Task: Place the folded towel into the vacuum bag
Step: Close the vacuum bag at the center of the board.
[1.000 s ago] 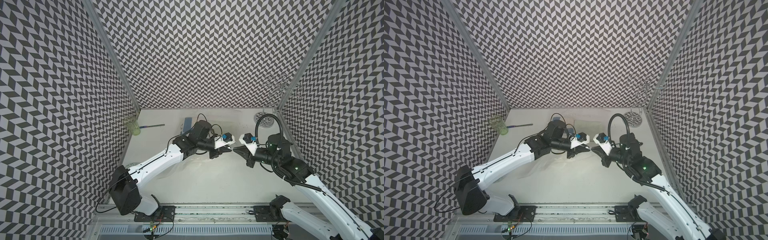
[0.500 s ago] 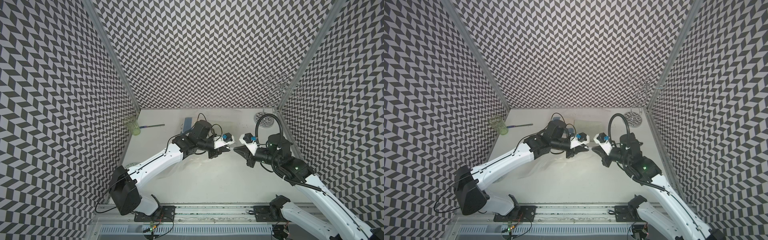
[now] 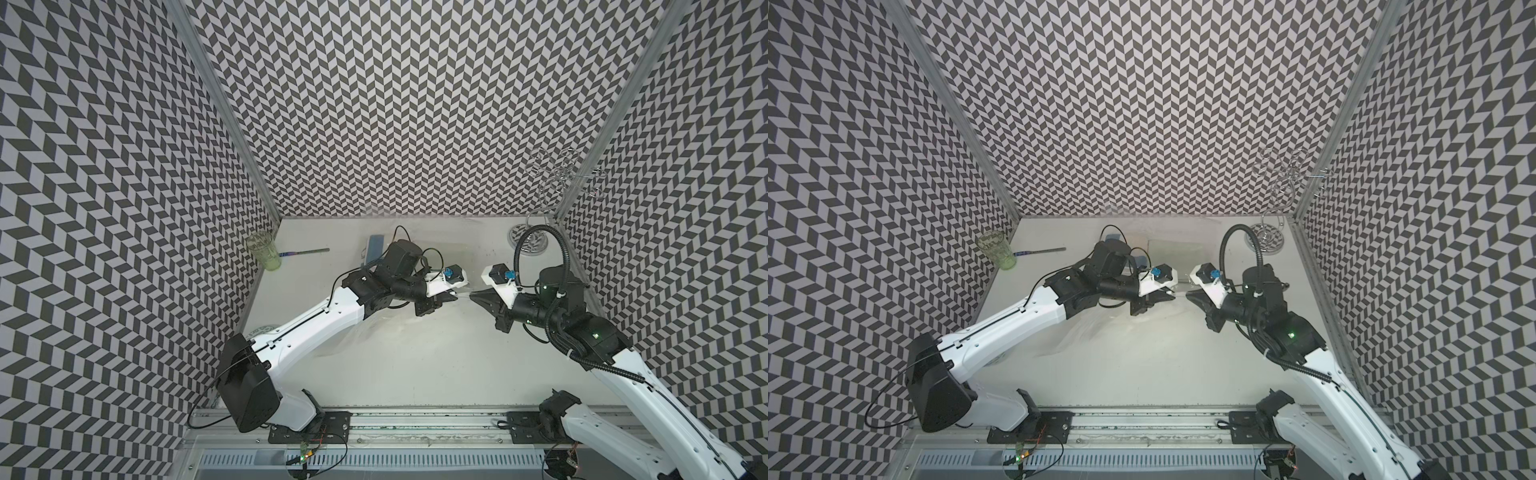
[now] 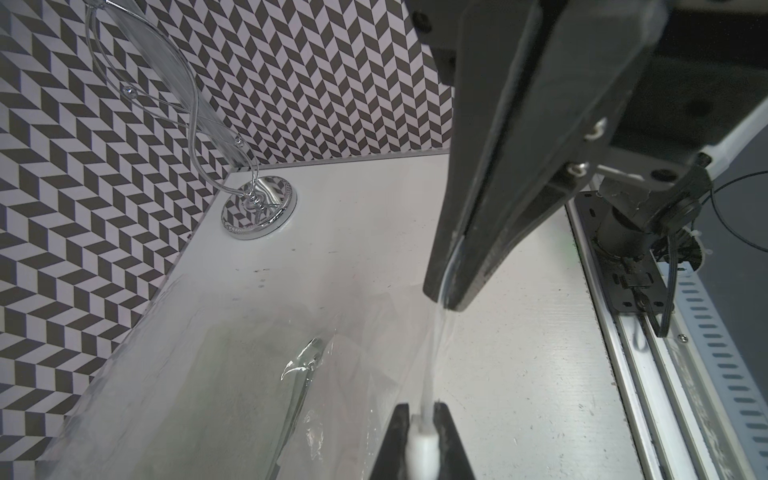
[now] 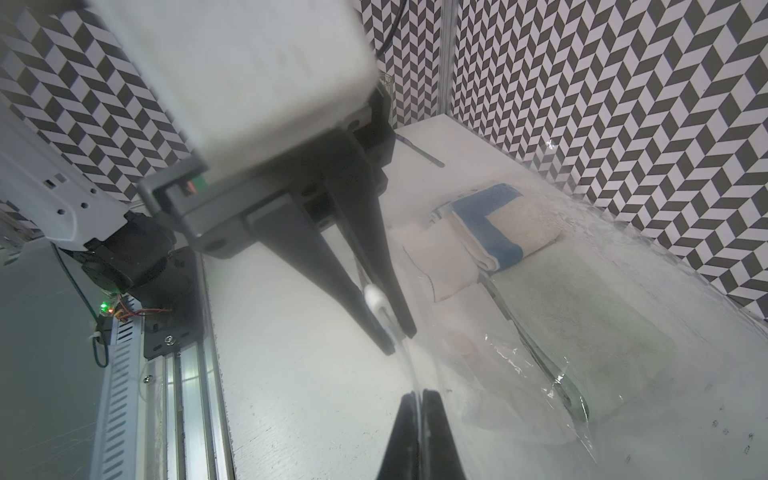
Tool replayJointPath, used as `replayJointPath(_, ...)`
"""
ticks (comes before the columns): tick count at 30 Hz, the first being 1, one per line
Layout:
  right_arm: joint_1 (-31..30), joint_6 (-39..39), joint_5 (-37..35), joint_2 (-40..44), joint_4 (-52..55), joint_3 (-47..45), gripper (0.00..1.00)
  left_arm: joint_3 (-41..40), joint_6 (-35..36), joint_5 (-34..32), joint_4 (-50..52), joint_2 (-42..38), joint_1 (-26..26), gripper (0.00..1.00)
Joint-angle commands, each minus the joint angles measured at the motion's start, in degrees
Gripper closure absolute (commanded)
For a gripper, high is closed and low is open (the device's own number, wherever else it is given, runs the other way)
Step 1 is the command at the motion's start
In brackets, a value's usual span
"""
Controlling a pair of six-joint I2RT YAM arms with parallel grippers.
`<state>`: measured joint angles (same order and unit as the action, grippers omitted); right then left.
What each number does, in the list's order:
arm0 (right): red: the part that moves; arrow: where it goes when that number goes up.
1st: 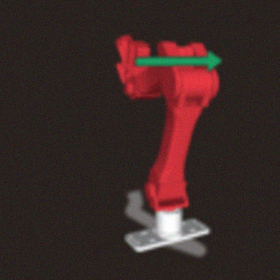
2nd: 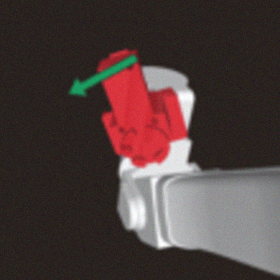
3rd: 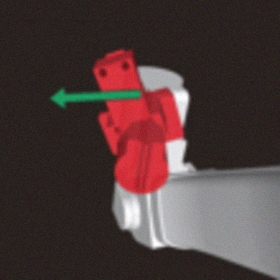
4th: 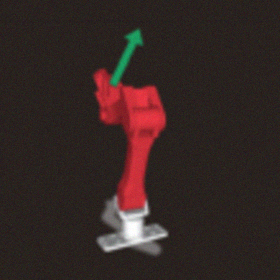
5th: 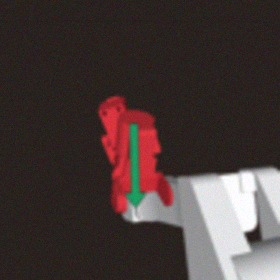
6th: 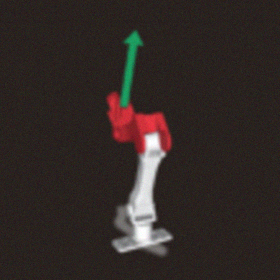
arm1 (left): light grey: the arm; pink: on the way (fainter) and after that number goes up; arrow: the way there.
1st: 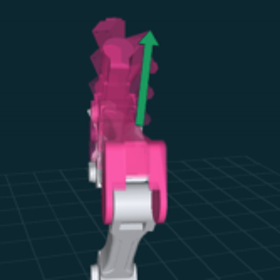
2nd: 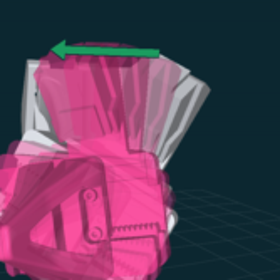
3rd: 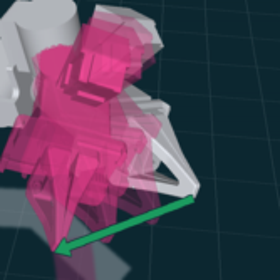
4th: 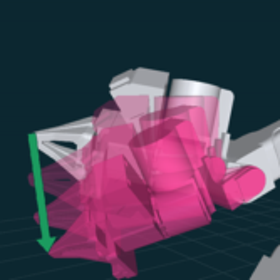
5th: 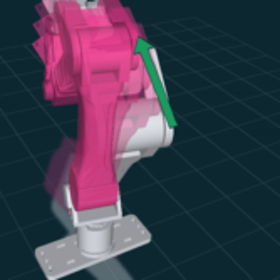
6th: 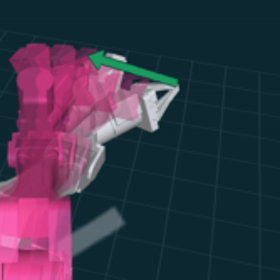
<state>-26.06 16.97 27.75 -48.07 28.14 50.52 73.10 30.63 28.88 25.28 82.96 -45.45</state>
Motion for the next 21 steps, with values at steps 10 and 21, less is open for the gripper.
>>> replayJointPath(10, 0.0, 4.0, 5.9, -0.9, -0.3, 1.3, 0.85, -1.3, -1.6, 1.1, 2.2, -1.0, 4.2, 1.0)
replayJointPath(21, -0.4, 2.2, 7.1, -4.4, -4.5, 1.7, 0.58, -0.1, -0.2, 2.0, 4.2, -1.1, 3.0, 1.0)
